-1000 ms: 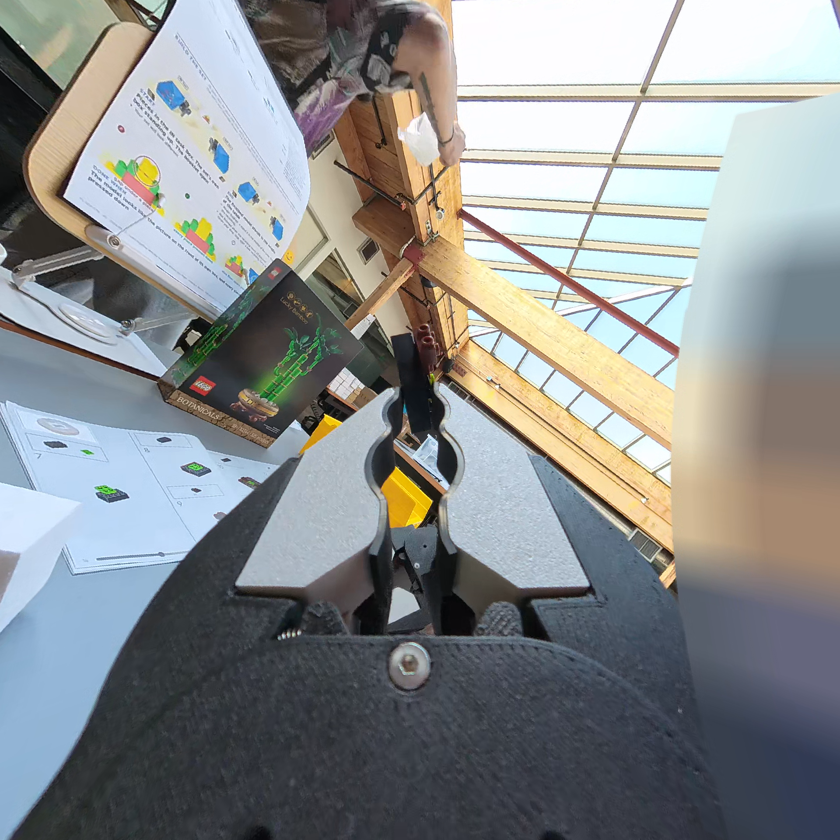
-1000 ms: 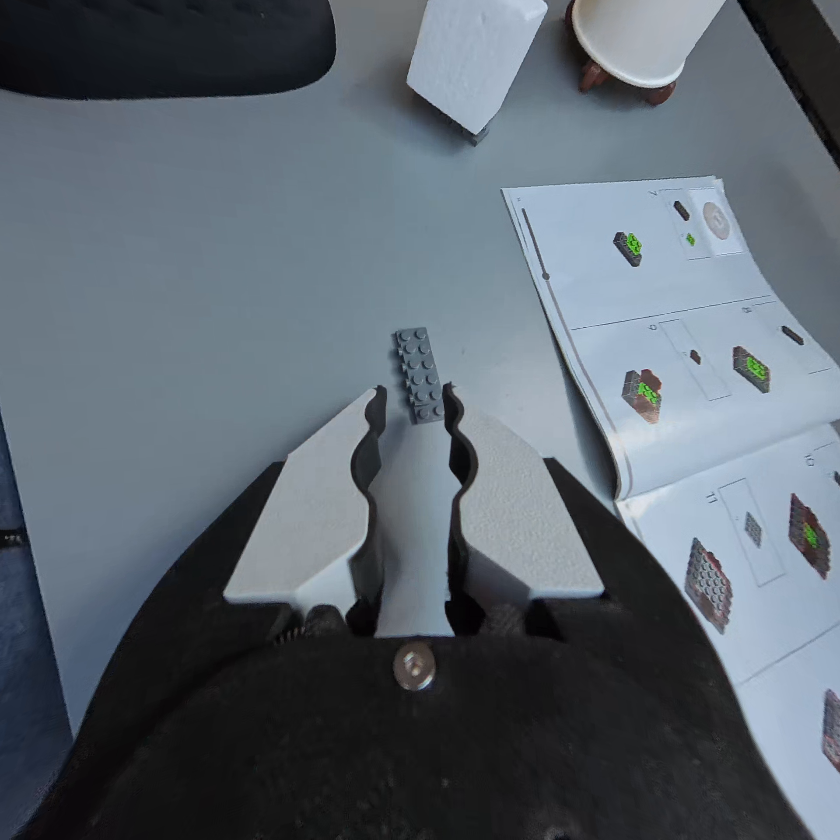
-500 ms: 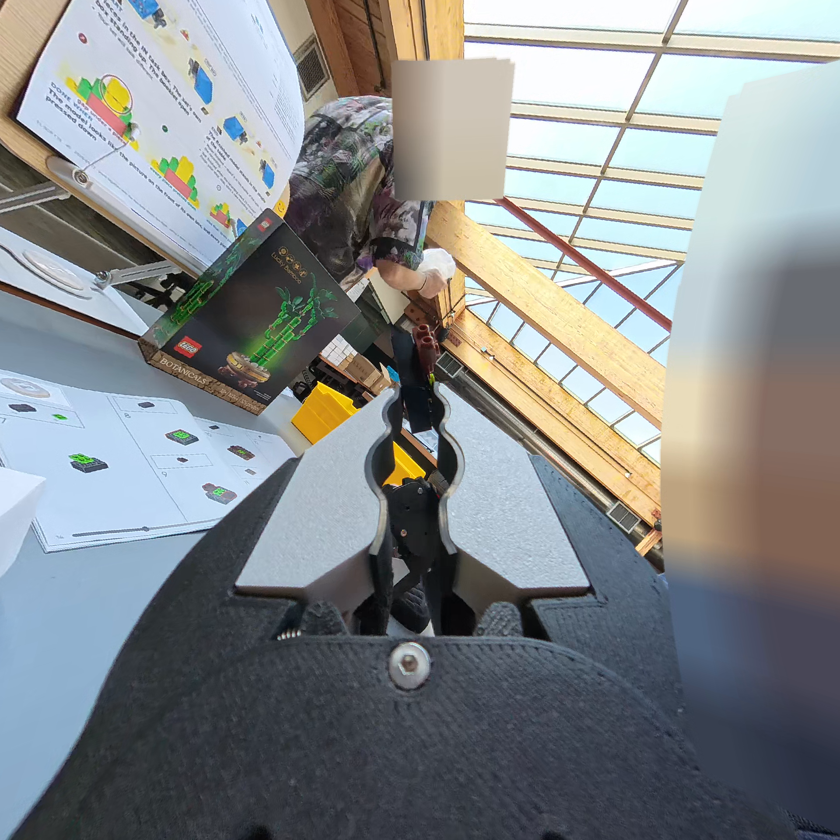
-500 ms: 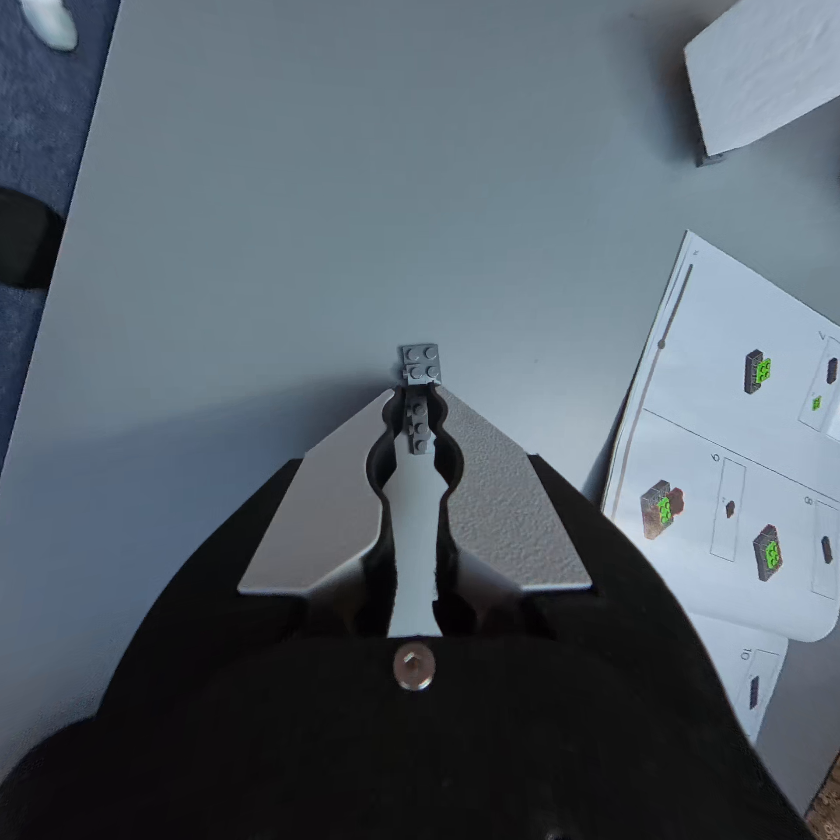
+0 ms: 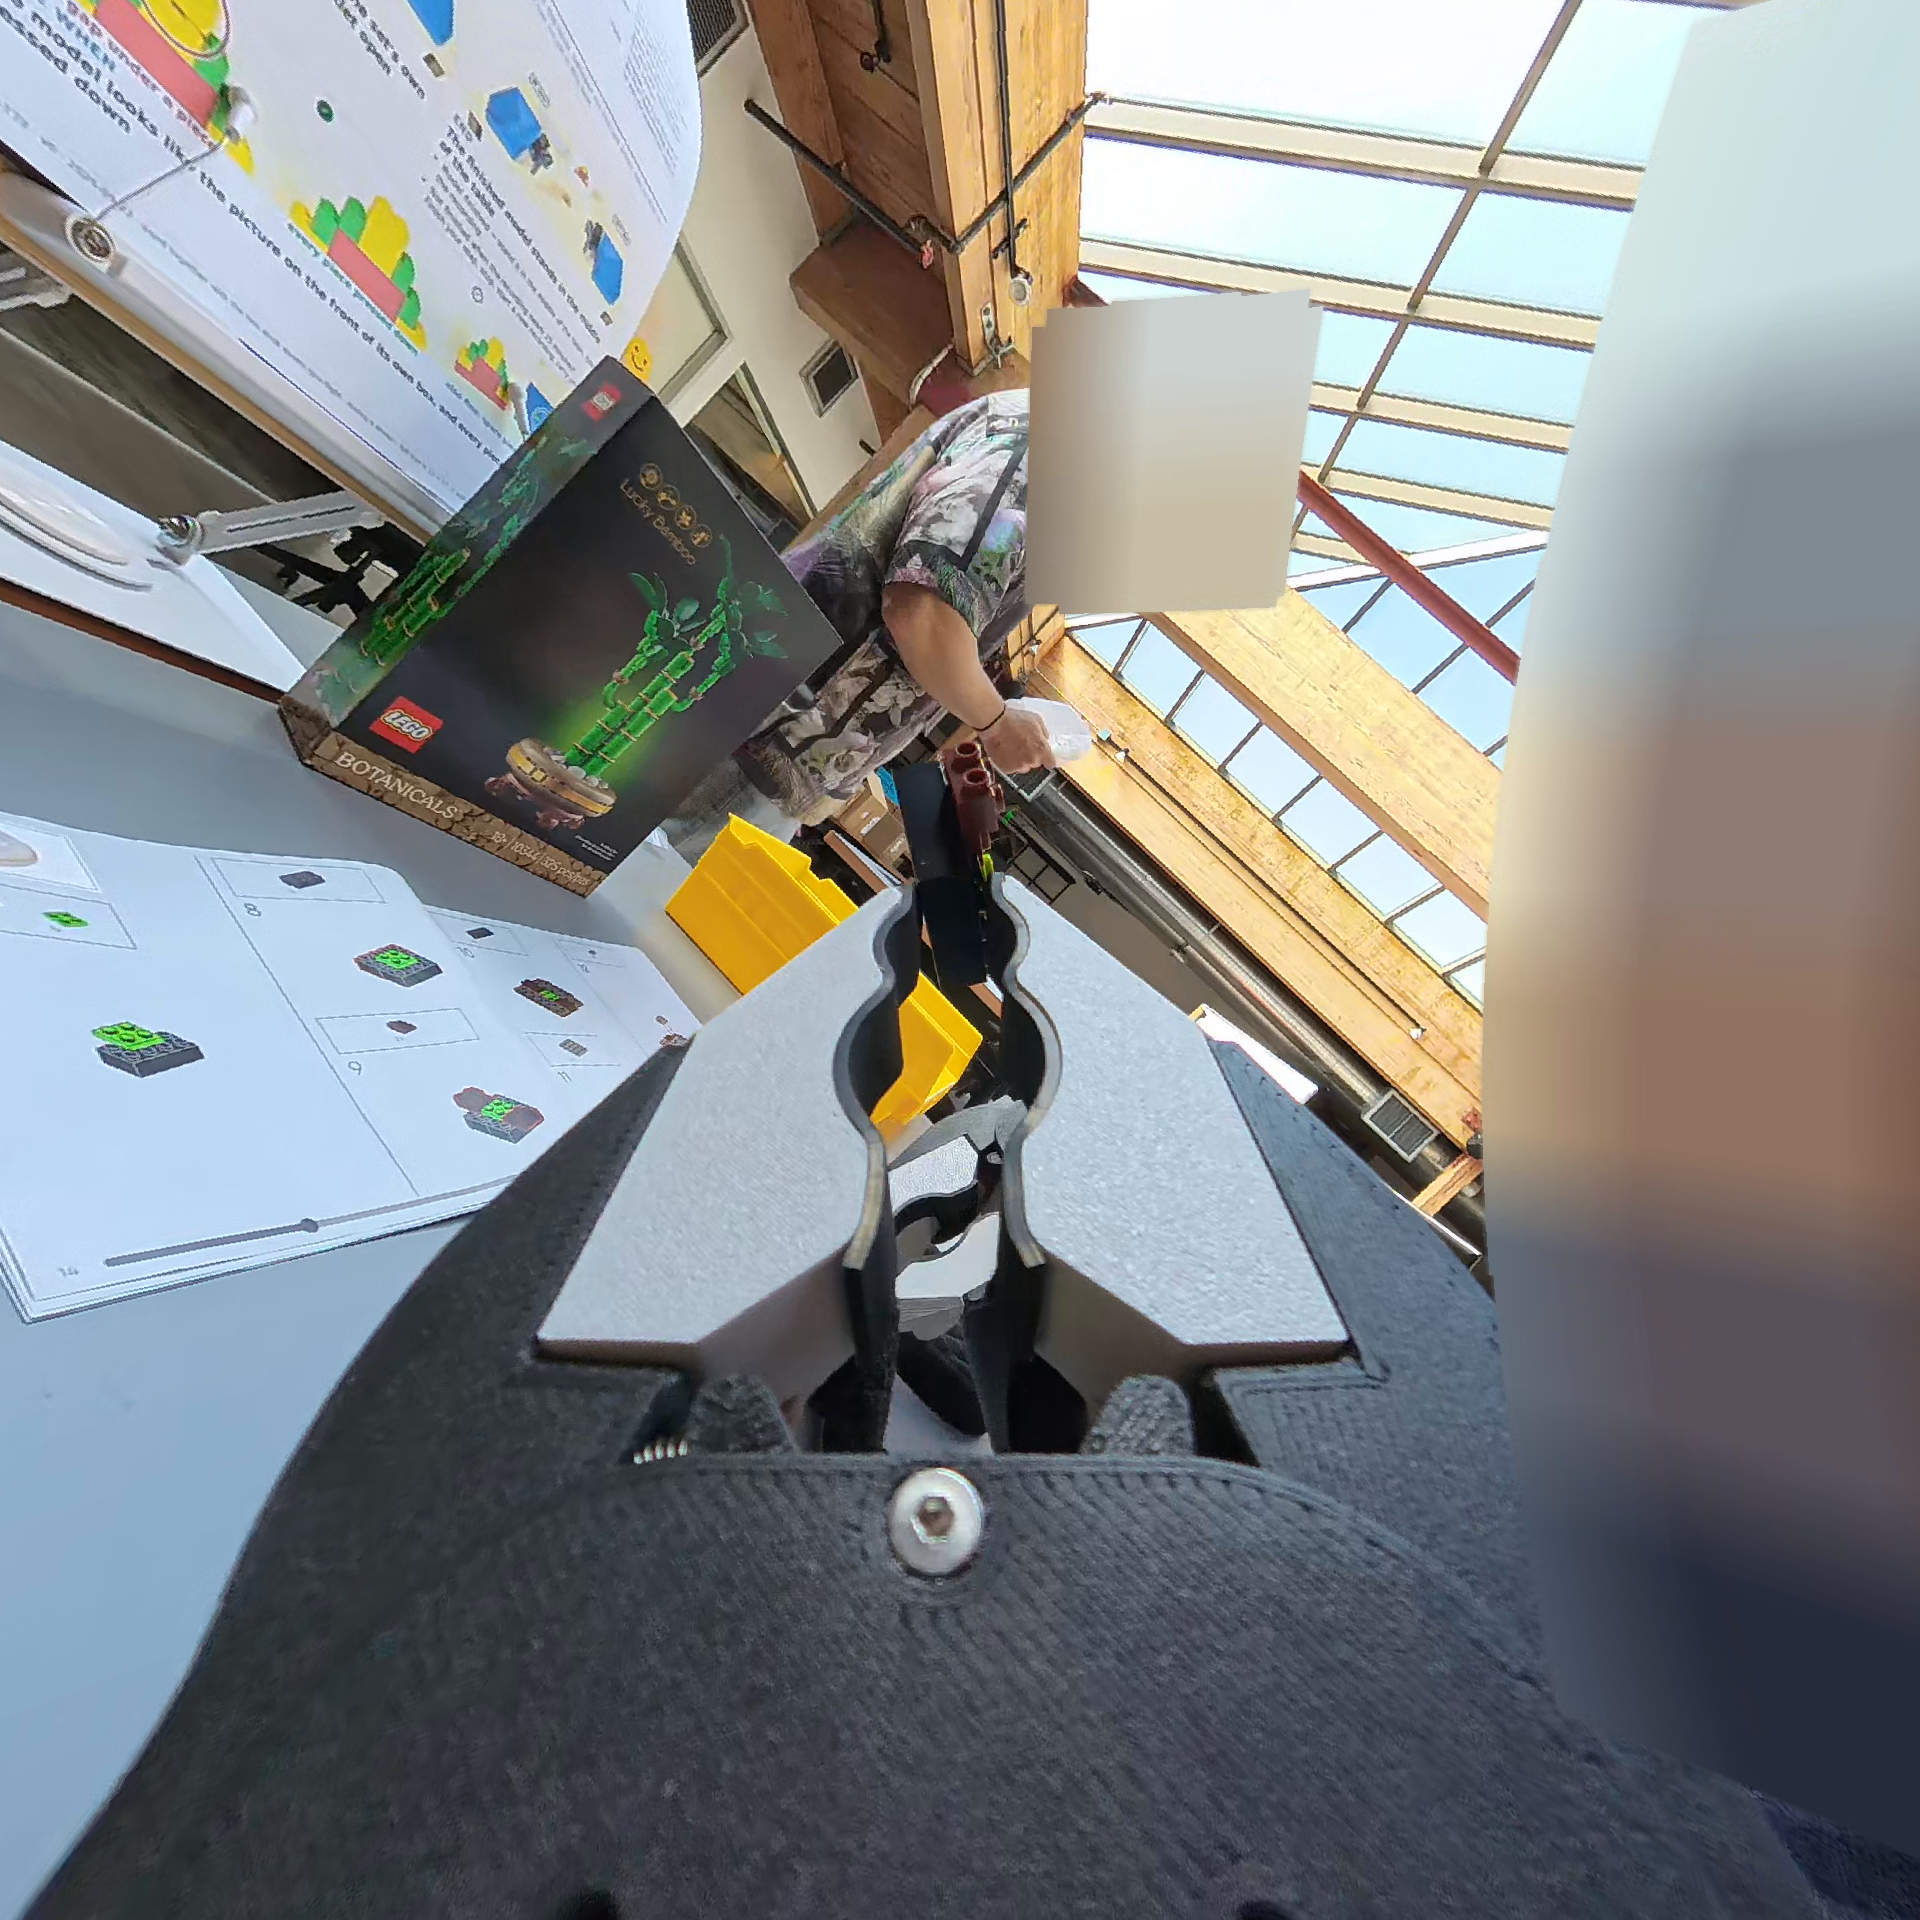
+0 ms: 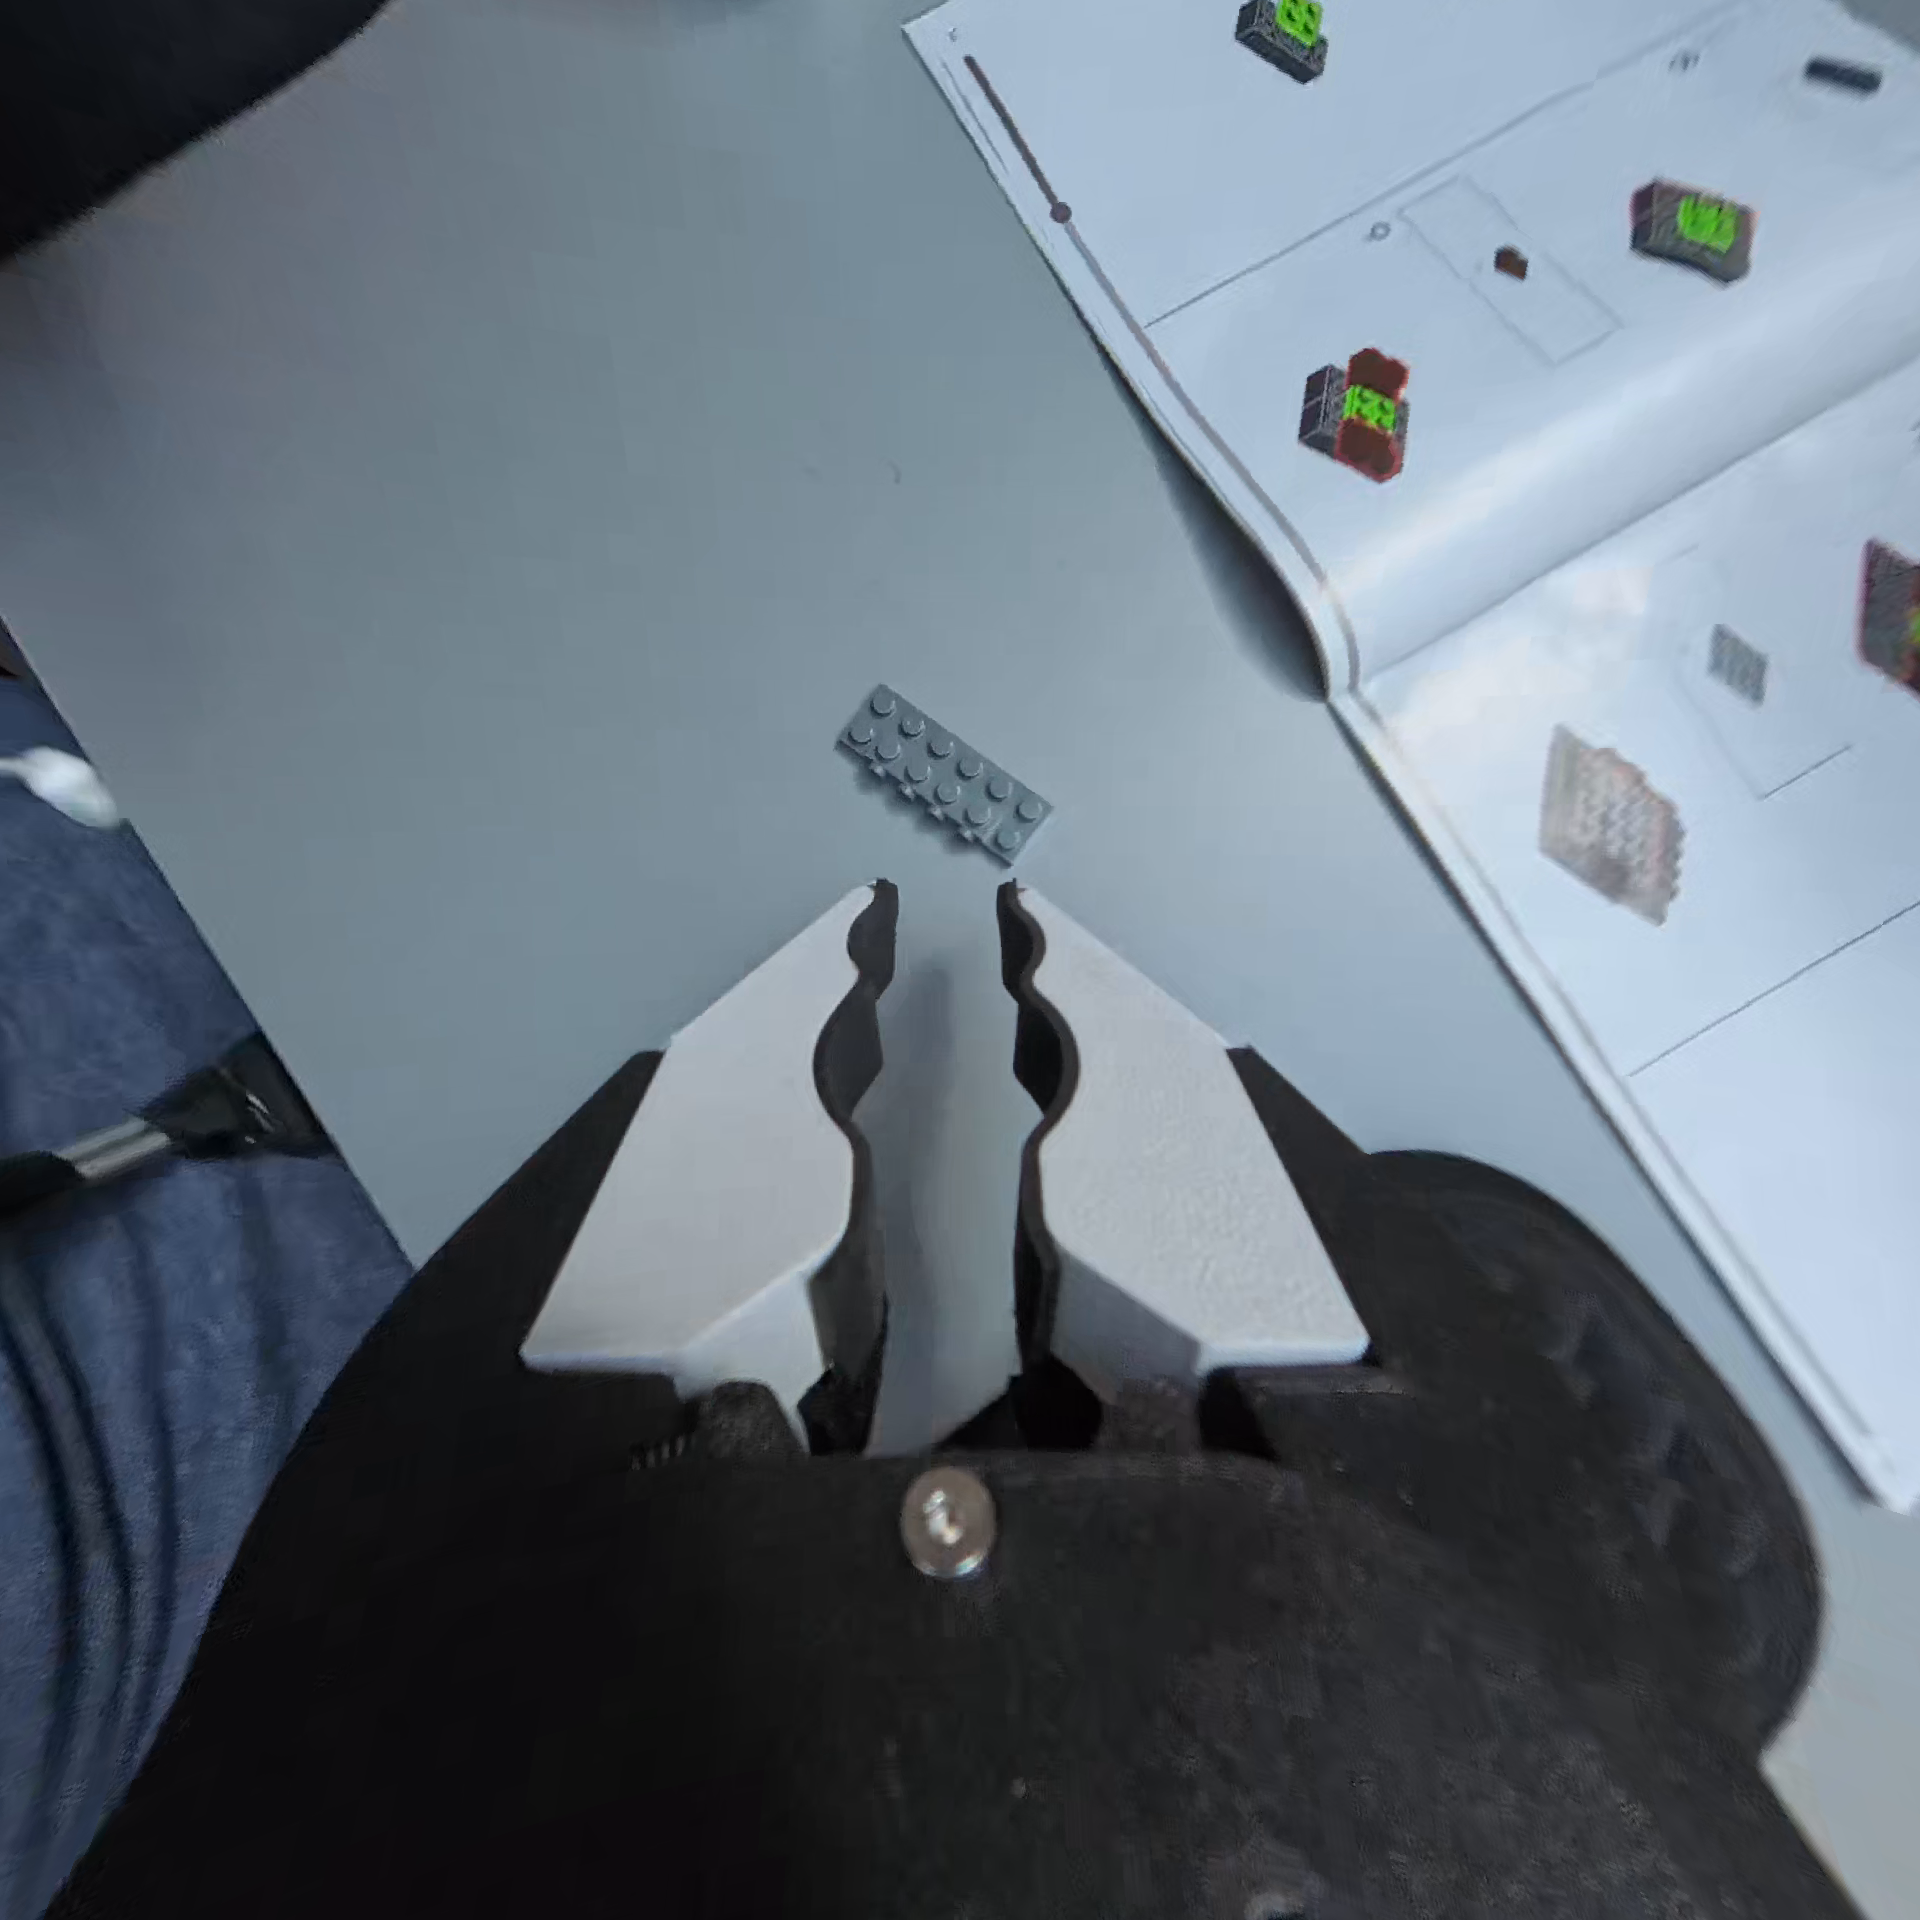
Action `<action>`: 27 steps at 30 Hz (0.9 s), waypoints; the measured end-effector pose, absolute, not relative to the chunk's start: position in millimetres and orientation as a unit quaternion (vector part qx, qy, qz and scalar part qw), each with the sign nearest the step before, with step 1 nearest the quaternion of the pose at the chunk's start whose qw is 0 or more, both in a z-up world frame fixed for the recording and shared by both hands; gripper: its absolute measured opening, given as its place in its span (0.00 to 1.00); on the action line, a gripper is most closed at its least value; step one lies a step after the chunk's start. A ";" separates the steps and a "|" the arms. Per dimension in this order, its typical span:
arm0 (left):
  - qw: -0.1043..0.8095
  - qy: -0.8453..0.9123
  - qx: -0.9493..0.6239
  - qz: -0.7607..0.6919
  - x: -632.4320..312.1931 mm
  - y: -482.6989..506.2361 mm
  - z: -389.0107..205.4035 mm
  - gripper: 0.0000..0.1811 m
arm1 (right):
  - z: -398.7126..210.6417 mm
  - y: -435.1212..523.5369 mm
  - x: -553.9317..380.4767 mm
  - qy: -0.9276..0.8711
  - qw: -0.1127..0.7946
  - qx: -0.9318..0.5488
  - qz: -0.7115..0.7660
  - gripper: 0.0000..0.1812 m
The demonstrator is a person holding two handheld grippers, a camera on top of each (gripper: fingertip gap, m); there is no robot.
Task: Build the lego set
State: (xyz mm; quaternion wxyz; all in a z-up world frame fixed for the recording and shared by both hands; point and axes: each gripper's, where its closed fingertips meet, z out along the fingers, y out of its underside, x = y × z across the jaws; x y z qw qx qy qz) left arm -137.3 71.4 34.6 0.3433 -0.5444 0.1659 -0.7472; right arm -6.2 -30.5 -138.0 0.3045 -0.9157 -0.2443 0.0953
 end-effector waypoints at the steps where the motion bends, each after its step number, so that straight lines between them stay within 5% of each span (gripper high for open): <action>1: 0.342 0.167 -0.544 -0.748 -136.1 72.2 34.3 0.05 | -138.5 -32.3 -9.7 -0.204 0.300 -0.922 0.131 0.11; 11: 0.335 0.170 -0.532 -0.758 -134.4 71.8 40.5 0.05 | -156.7 -23.1 -23.2 -0.107 0.257 -0.948 0.154 0.19; 27: 0.318 0.181 -0.541 -0.757 -128.3 67.4 34.2 0.05 | -159.2 8.0 -25.1 -0.097 0.352 -0.927 0.083 0.22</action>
